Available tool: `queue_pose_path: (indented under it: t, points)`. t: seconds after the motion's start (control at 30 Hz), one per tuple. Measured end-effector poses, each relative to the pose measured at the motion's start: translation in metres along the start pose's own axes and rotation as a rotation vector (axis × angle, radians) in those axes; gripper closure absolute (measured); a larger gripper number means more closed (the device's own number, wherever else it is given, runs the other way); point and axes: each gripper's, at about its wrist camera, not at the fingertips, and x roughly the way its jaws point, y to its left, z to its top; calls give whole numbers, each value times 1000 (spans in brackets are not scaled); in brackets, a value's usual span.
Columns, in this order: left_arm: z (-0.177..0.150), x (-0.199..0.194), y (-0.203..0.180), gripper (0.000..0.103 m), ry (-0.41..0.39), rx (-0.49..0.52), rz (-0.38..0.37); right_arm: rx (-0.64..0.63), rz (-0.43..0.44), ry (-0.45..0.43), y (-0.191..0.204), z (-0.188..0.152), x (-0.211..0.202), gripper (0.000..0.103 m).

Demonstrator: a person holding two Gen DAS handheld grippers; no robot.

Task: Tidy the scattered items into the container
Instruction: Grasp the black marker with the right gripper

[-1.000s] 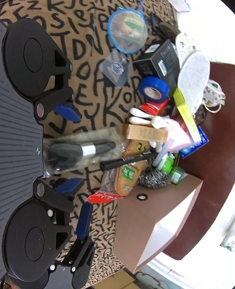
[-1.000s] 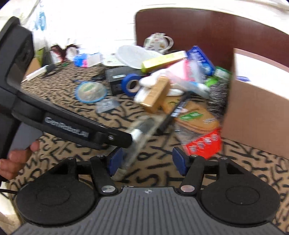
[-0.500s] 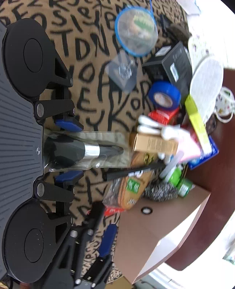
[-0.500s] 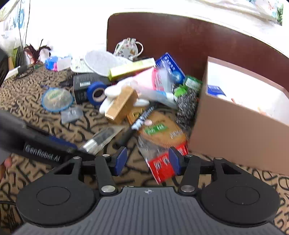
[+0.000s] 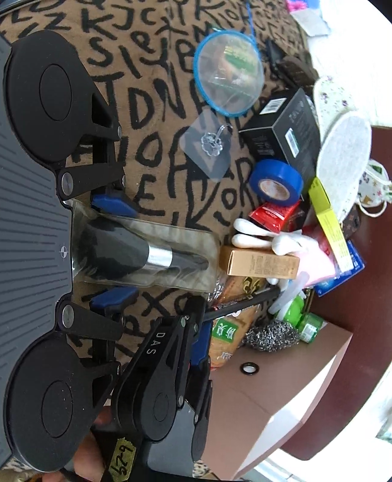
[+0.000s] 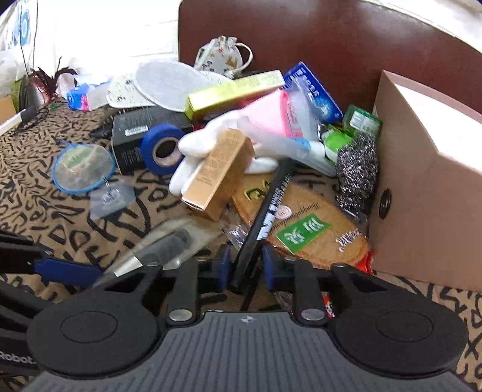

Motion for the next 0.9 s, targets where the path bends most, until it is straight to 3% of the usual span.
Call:
queue_pose_path:
  t: [0.2, 0.63, 0.7, 0.83, 0.9]
  points:
    - [0, -3, -4, 52, 12, -1, 6, -15, 23, 13, -5, -7, -20, 87]
    - [-31, -28, -28, 52, 69, 81, -15, -62, 89, 127, -3, -67, -87, 87]
    - [-34, -30, -30, 37, 78, 88, -29, -82, 92, 133, -2, -73, -95, 85]
    - [-32, -28, -31, 33, 79, 82, -26, -84, 63, 110, -2, -72, -99, 81]
    - [-28, -24, -32, 27, 79, 69, -33, -70, 58, 94, -3, -68, -95, 73]
